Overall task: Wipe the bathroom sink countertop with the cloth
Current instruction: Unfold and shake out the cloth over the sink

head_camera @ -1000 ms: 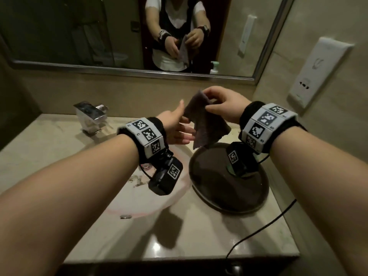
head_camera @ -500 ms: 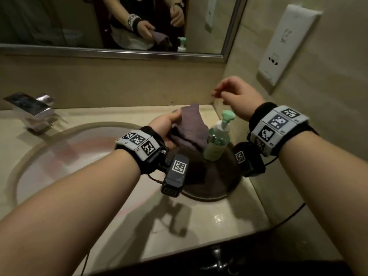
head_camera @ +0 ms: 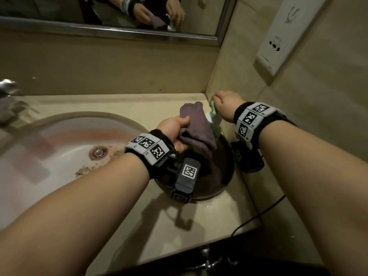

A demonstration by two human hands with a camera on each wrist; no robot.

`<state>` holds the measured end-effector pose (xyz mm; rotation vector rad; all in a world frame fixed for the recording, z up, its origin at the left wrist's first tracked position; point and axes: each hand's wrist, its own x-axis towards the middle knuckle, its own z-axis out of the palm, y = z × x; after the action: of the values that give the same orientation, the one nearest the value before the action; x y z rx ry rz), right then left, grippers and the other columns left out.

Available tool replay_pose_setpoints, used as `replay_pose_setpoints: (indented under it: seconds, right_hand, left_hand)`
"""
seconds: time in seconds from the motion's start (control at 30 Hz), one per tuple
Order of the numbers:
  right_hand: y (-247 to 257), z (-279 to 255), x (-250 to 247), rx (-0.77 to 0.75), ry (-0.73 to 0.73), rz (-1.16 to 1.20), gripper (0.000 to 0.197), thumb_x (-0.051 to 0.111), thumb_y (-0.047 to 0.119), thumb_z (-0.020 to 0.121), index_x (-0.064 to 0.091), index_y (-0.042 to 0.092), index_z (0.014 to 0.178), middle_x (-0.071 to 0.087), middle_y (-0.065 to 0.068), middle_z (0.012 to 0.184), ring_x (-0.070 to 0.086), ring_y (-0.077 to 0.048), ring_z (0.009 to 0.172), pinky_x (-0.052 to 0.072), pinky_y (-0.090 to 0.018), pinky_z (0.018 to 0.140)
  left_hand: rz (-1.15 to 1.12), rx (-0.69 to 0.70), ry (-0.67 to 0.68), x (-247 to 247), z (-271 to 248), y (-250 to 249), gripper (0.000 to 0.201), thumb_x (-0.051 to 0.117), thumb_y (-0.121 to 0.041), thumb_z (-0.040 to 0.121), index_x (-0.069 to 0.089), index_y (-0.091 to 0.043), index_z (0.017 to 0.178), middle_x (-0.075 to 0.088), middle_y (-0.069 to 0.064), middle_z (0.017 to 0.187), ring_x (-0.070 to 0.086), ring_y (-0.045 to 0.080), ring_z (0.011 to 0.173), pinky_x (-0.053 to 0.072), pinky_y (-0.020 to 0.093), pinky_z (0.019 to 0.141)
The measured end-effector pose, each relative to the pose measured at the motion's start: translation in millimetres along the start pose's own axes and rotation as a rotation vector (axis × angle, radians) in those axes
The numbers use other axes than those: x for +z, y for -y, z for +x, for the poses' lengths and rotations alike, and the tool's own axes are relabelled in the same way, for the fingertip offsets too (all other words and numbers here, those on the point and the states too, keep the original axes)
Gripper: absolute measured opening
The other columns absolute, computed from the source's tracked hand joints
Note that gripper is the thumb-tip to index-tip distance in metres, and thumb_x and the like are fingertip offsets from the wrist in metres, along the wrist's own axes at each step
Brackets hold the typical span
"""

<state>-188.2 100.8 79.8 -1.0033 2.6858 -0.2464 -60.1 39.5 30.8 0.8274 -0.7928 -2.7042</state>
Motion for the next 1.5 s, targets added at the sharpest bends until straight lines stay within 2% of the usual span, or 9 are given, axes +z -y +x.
replay_pose_setpoints:
  seconds: [0.1, 0.2, 0.33, 0.47, 0.7, 0.87, 1.23, 1.37, 1.5]
  right_hand:
    - [1, -2, 2, 0.039, 0.002, -0.079, 0.038, 0.026, 0.014, 0.102, 0.051, -0.002, 0.126, 0.053, -0.024, 0.131, 0.05, -0.037, 0.121, 0.041, -0.038, 0.098]
    - [7, -1, 1, 0.053, 0.052, -0.158, 0.038, 0.027, 0.009, 0.101, 0.046, -0.006, 0.13, 0.047, -0.025, 0.137, 0.047, -0.038, 0.126, 0.039, -0.039, 0.101]
    - [16, 5, -3, 0.047, 0.151, -0.261, 0.035, 0.039, 0.012, 0.1, 0.043, -0.008, 0.129, 0.05, -0.027, 0.133, 0.05, -0.037, 0.123, 0.04, -0.041, 0.099]
    - [21, 6, -1, 0.032, 0.168, -0.345, 0.036, 0.044, 0.009, 0.098, 0.043, -0.01, 0.129, 0.049, -0.028, 0.134, 0.05, -0.037, 0.124, 0.041, -0.041, 0.099]
    - [20, 3, 3, 0.087, 0.134, -0.302, 0.037, 0.035, 0.008, 0.101, 0.041, -0.01, 0.133, 0.043, -0.025, 0.141, 0.046, -0.036, 0.129, 0.038, -0.038, 0.103]
    - [15, 5, 10, 0.093, 0.11, -0.219, 0.039, 0.024, 0.007, 0.103, 0.041, -0.006, 0.135, 0.041, -0.023, 0.143, 0.044, -0.034, 0.13, 0.035, -0.038, 0.104]
    - [7, 7, 4, 0.044, 0.117, -0.138, 0.036, 0.039, 0.007, 0.098, 0.05, -0.002, 0.131, 0.05, -0.022, 0.137, 0.048, -0.034, 0.127, 0.041, -0.035, 0.1]
    - [14, 2, 5, 0.094, 0.106, -0.085, 0.035, 0.036, 0.005, 0.1, 0.047, -0.005, 0.132, 0.049, -0.024, 0.138, 0.048, -0.035, 0.127, 0.041, -0.035, 0.1]
    - [15, -1, 8, 0.116, 0.074, -0.081, 0.035, 0.031, 0.003, 0.101, 0.045, -0.007, 0.131, 0.047, -0.023, 0.139, 0.048, -0.035, 0.127, 0.04, -0.036, 0.101]
  left_hand:
    - [-0.004, 0.006, 0.016, -3, 7, 2, 0.041, 0.028, -0.009, 0.102, 0.038, -0.008, 0.142, 0.06, 0.016, 0.099, 0.06, 0.028, 0.089, 0.045, 0.043, 0.084]
    - [-0.007, 0.006, 0.029, -4, 11, -2, 0.04, 0.028, -0.008, 0.102, 0.04, -0.009, 0.141, 0.059, 0.016, 0.1, 0.058, 0.032, 0.109, 0.043, 0.044, 0.089]
    - [0.034, 0.028, 0.037, -4, 13, -12, 0.039, 0.029, -0.007, 0.101, 0.043, -0.007, 0.138, 0.06, 0.015, 0.1, 0.06, 0.028, 0.09, 0.044, 0.044, 0.091]
    - [0.063, 0.031, 0.059, 1, 17, -17, 0.04, 0.027, -0.005, 0.101, 0.043, -0.006, 0.138, 0.06, 0.015, 0.1, 0.06, 0.027, 0.088, 0.048, 0.04, 0.083]
    - [0.051, 0.008, 0.097, 0, 23, -10, 0.041, 0.026, -0.006, 0.102, 0.04, -0.008, 0.141, 0.056, 0.016, 0.113, 0.053, 0.03, 0.109, 0.038, 0.044, 0.106]
    - [0.053, 0.01, 0.125, -1, 23, -8, 0.041, 0.026, -0.006, 0.102, 0.04, -0.009, 0.14, 0.059, 0.014, 0.099, 0.058, 0.026, 0.089, 0.045, 0.042, 0.092]
    - [0.078, -0.004, 0.116, -5, 15, -9, 0.041, 0.026, -0.007, 0.102, 0.038, -0.009, 0.142, 0.059, 0.013, 0.101, 0.059, 0.025, 0.088, 0.049, 0.038, 0.08]
    - [0.097, 0.002, 0.114, -5, 13, -9, 0.042, 0.027, -0.008, 0.102, 0.037, -0.01, 0.142, 0.059, 0.014, 0.104, 0.058, 0.026, 0.09, 0.047, 0.039, 0.084]
    - [0.122, 0.008, 0.122, -5, 11, -10, 0.042, 0.026, -0.008, 0.102, 0.036, -0.01, 0.143, 0.059, 0.013, 0.102, 0.059, 0.025, 0.089, 0.049, 0.037, 0.079]
